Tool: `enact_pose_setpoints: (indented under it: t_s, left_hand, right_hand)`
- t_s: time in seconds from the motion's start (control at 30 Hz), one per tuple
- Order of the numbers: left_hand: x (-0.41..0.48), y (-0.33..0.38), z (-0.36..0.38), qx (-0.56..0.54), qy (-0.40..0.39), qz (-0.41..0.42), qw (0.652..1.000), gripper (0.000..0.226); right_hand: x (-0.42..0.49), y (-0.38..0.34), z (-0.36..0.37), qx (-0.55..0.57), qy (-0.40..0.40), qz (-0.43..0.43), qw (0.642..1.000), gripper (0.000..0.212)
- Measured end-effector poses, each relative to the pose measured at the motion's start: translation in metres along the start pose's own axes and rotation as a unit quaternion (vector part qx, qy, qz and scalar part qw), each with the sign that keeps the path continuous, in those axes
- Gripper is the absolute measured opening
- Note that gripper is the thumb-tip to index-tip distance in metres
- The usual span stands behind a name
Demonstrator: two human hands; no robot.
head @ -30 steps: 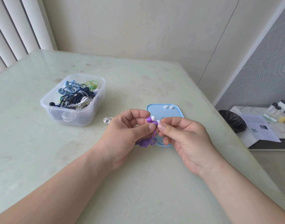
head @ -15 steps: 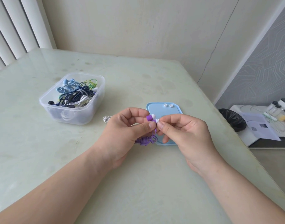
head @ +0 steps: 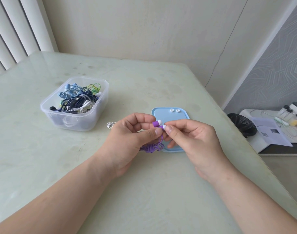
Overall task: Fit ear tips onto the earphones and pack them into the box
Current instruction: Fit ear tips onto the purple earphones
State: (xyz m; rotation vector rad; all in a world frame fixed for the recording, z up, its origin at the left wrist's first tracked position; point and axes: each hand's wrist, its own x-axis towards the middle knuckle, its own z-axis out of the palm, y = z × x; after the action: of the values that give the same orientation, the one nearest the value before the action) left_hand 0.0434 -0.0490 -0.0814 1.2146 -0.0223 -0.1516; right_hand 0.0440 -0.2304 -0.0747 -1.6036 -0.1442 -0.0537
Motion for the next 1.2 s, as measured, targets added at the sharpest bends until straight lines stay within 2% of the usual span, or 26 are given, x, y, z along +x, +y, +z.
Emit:
enact_pose_setpoints:
  t_s: [0.17, 0.4, 0.47, 0.57, 0.63, 0.73, 0.93, 1.1, 1.2]
  left_hand:
    - [0.0, 0.0, -0.001, -0.003, -0.006, 0.001, 1.0, 0.032]
    - [0.001, 0.0, -0.002, -0.001, 0.0, -0.005, 1.0, 0.038]
    - [0.001, 0.001, -0.001, -0.02, -0.002, -0.007, 1.0, 0.038]
    - [0.0, 0.01, -0.001, -0.072, -0.005, -0.006, 0.997, 0.037]
    - [-0.001, 0.015, -0.001, -0.11, -0.004, -0.006, 0.994, 0.035]
    - [-0.004, 0.018, -0.001, -0.113, 0.007, -0.002, 0.994, 0.029]
    - [-0.009, 0.019, 0.003, -0.064, 0.029, 0.007, 0.998, 0.017]
    - [-0.014, 0.028, 0.004, 0.063, 0.053, 0.032, 0.996, 0.012]
    - [-0.014, 0.044, 0.002, 0.175, 0.05, 0.04, 0.983, 0.023]
  right_hand:
    - [0.001, 0.0, -0.003, -0.005, -0.022, 0.012, 1.0, 0.006]
    - [-0.001, -0.001, 0.001, 0.008, 0.015, 0.041, 0.999, 0.015]
    - [-0.003, -0.002, 0.001, 0.0, 0.004, 0.047, 0.999, 0.026]
    - [-0.008, -0.008, 0.004, -0.009, -0.055, 0.065, 0.996, 0.045]
    - [-0.013, -0.012, 0.009, -0.018, -0.092, 0.07, 0.993, 0.039]
    - [-0.014, -0.013, 0.017, -0.008, -0.065, 0.068, 0.996, 0.034]
    - [-0.015, -0.021, 0.029, 0.04, -0.004, 0.089, 0.995, 0.02]
    - [-0.002, -0.032, 0.03, 0.032, 0.01, 0.102, 0.994, 0.02]
    - [0.008, -0.04, 0.032, 0.0, -0.008, 0.086, 0.996, 0.022]
